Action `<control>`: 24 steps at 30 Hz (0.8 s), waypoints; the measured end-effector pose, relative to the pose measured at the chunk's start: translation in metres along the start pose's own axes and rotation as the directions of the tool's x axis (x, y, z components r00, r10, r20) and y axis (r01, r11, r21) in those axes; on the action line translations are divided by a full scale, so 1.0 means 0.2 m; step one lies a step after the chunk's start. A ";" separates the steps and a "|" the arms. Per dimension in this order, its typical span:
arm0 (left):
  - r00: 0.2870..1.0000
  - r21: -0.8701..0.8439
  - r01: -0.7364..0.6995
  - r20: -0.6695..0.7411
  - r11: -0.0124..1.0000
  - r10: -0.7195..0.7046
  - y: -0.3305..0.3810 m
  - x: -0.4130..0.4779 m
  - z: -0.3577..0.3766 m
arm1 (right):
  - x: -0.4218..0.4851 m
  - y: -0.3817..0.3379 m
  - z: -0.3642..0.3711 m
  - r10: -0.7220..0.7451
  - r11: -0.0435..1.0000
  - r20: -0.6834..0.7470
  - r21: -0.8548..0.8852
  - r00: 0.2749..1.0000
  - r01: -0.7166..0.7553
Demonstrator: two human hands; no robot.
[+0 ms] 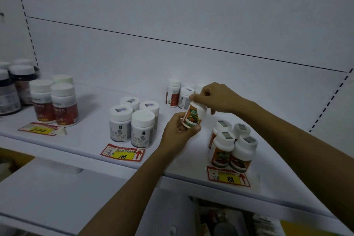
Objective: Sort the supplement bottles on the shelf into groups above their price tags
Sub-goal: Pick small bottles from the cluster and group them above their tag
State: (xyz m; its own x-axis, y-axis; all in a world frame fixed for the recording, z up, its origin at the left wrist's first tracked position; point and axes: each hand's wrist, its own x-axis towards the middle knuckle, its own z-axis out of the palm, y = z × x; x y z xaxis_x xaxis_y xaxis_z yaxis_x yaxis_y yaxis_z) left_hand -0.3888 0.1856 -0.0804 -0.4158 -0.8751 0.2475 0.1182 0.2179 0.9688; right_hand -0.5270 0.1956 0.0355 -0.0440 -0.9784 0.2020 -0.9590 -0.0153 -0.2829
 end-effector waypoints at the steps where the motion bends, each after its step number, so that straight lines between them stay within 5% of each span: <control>1: 1.000 -0.018 0.008 0.002 1.000 -0.008 0.00 0.00 -0.01 | 0.00 -0.01 0.01 0.014 1.000 -0.007 -0.004 1.000 -0.014; 13: 0.996 -0.013 -0.055 0.074 0.998 0.056 0.01 0.00 0.00 | -0.12 -0.06 -0.04 0.088 0.996 -0.029 -0.029 0.996 -0.089; 17: 1.000 -0.002 0.002 0.015 1.000 -0.002 0.03 0.00 0.00 | -0.15 -0.02 -0.06 0.098 0.995 -0.161 0.032 0.982 -0.094; 24: 1.000 0.260 -0.018 0.027 0.966 0.012 0.02 -0.02 0.07 | -0.12 0.20 -0.17 0.132 0.988 -0.209 -0.055 0.969 -0.146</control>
State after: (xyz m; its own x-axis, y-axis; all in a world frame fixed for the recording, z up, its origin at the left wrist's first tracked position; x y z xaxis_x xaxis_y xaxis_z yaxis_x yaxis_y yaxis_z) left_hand -0.3986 0.1953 -0.0770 -0.4386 -0.8605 0.2592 -0.1122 0.3387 0.9342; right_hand -0.5741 0.2255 0.0517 -0.2275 -0.9068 0.3549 -0.9562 0.1391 -0.2575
